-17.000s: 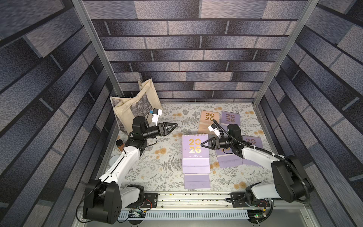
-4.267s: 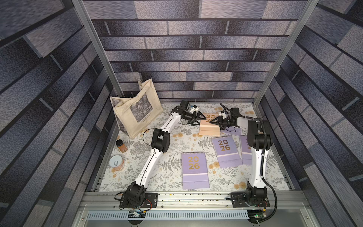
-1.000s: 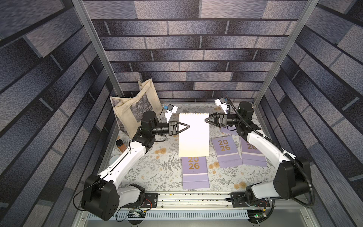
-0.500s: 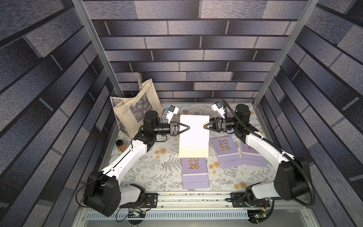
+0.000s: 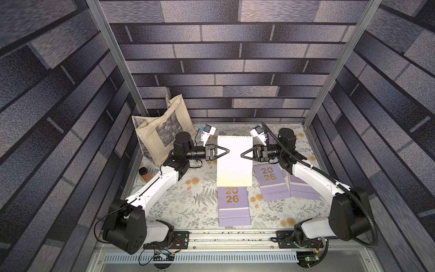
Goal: Stack the calendars
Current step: Place the calendar at the calendar.
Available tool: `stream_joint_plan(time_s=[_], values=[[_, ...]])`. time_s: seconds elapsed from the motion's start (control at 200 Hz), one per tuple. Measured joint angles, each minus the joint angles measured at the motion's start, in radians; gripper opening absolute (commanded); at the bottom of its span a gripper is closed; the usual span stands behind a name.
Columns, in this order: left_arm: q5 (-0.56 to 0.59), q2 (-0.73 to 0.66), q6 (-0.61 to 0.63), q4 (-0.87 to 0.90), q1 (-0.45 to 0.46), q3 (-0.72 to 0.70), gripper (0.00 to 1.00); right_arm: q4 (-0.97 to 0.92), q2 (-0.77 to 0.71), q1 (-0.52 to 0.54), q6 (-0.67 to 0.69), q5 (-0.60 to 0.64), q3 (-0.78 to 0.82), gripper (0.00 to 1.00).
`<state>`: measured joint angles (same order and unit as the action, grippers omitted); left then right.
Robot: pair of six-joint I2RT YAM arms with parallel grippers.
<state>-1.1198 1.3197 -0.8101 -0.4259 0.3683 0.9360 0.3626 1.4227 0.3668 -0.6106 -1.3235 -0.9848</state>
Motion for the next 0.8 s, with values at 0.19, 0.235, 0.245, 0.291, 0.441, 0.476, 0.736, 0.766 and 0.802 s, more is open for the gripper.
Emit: stream_joint_plan(time_s=[0.19,0.235,0.245,0.291,0.441,0.476,0.736,0.766,0.802], values=[[-0.007,0.010,-0.002,-0.028,0.003,0.000,0.07,0.000,-0.005,0.000,-0.011,0.012,0.000,0.00],[-0.008,0.012,-0.002,-0.031,0.003,0.000,0.18,0.000,-0.006,0.000,-0.011,0.014,0.000,0.00],[-0.008,0.013,-0.003,-0.032,0.003,0.000,0.21,0.000,-0.006,0.000,-0.011,0.014,0.000,0.00],[-0.005,0.014,-0.003,-0.032,0.003,0.000,0.36,0.000,-0.006,0.000,-0.010,0.014,0.000,0.00],[0.007,0.032,0.008,-0.007,0.004,0.000,0.68,0.000,-0.014,0.002,-0.008,0.017,0.001,0.00],[0.010,0.034,0.016,0.008,0.002,0.001,0.72,0.000,-0.016,0.002,-0.008,0.019,0.001,0.00],[0.018,0.039,0.069,0.142,-0.085,0.010,0.89,0.000,-0.028,0.002,-0.032,0.070,0.047,0.00],[0.018,0.039,0.076,0.162,-0.098,0.011,0.89,-0.001,-0.026,0.002,-0.039,0.076,0.054,0.00],[0.019,0.038,0.088,0.190,-0.116,0.011,0.89,-0.003,-0.023,0.002,-0.042,0.082,0.061,0.00]])
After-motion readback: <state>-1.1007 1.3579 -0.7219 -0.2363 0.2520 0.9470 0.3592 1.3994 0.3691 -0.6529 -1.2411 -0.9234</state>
